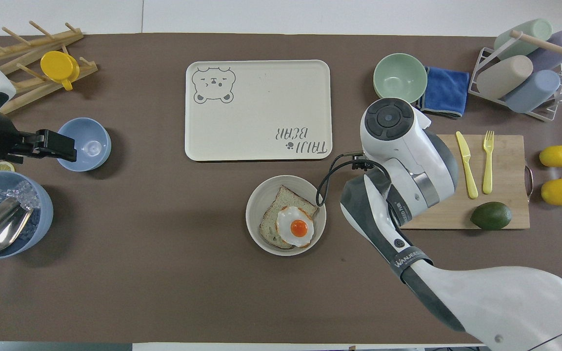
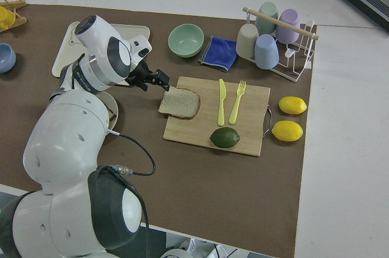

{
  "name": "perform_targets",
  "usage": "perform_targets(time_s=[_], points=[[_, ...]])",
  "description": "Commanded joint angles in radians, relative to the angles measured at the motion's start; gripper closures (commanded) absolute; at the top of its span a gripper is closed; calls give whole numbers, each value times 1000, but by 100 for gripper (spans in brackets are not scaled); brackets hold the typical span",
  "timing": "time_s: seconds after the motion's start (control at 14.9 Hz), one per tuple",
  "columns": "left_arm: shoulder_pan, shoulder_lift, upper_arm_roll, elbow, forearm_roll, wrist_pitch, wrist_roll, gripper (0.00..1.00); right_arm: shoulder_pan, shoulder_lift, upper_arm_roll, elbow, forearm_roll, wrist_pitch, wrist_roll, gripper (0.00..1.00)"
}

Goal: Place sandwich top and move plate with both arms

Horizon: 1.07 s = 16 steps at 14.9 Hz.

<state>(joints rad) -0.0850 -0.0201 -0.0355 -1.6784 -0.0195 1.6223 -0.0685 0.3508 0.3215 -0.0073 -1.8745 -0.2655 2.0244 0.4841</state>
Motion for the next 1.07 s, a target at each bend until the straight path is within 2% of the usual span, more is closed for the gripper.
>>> perform_targets(time_s=[0.0,0.27,0.67,1.0], points=[[13,-14,-4,-6,-11,-12,10,0,-3,-10,4,-40,-21,31,37,0],[13,-14,-4,-6,-11,-12,10,0,39,-2,4,-84,-115,33,71,0],[13,-14,-4,-6,-11,-12,10,0,42,24,4,-84,-262,14,97,1],[13,-14,-4,-6,-10,-12,10,0,42,24,4,-87,-267,16,97,10]])
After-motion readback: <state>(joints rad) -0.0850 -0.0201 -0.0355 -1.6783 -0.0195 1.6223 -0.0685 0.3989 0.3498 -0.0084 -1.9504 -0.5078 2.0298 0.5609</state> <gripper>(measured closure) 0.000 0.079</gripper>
